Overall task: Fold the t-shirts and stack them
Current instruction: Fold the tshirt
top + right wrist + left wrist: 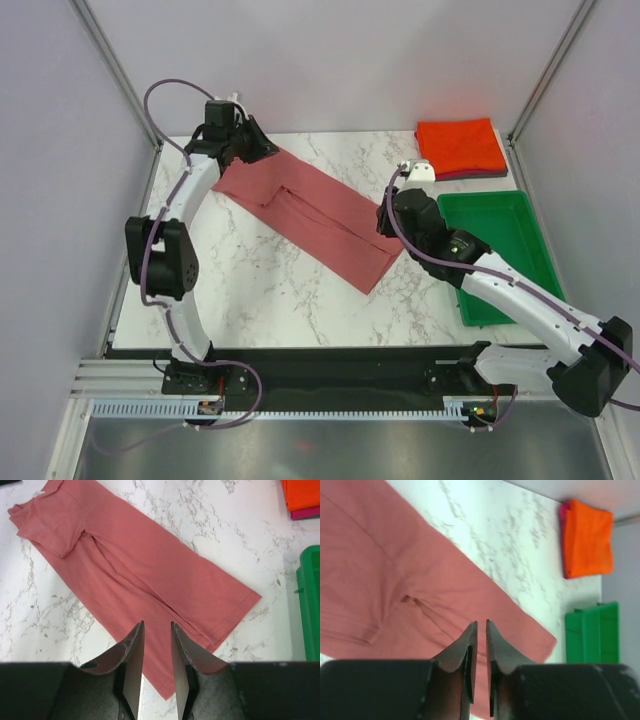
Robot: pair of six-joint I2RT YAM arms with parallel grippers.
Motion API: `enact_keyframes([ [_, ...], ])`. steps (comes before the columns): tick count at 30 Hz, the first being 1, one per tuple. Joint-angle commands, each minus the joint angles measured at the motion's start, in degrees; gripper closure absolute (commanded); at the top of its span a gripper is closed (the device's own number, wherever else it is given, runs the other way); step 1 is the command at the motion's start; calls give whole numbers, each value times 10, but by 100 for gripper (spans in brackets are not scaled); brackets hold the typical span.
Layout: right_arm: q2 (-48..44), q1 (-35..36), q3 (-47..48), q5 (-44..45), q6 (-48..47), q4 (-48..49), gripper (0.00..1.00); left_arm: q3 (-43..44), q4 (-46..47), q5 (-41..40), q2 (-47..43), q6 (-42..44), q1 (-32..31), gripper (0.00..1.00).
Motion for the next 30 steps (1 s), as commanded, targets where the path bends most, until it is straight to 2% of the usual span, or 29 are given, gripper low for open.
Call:
enact_keyframes([
  [1,-38,-5,-19,-41,-2,-38,65,-79,31,26,-89,-14,-27,83],
  [3,-66,-5,-24,-40,-2,-49,66,-151,36,7,-116,-22,-67,95],
  [4,-71,-6,-25,-35,-3,-57,67,-176,39,-2,-139,-31,-81,98],
  [7,-96,-6,-37,-30,-2,-77,68,-263,74,-30,-160,-53,-146,98],
  [10,-126,-6,-47,-40,2,-83,68,-314,103,-69,-152,-85,-212,98],
  [14,-144,-7,-53,-44,3,-84,68,-322,133,-126,-115,-122,-304,98],
  [17,-143,-7,-57,-40,4,-89,68,-305,143,-151,-82,-138,-338,98],
  [23,-145,-7,-67,-35,7,-89,68,-278,142,-170,-15,-149,-375,98],
  [30,-137,-8,-54,-30,0,-87,68,-329,140,-184,-7,-166,-391,98],
])
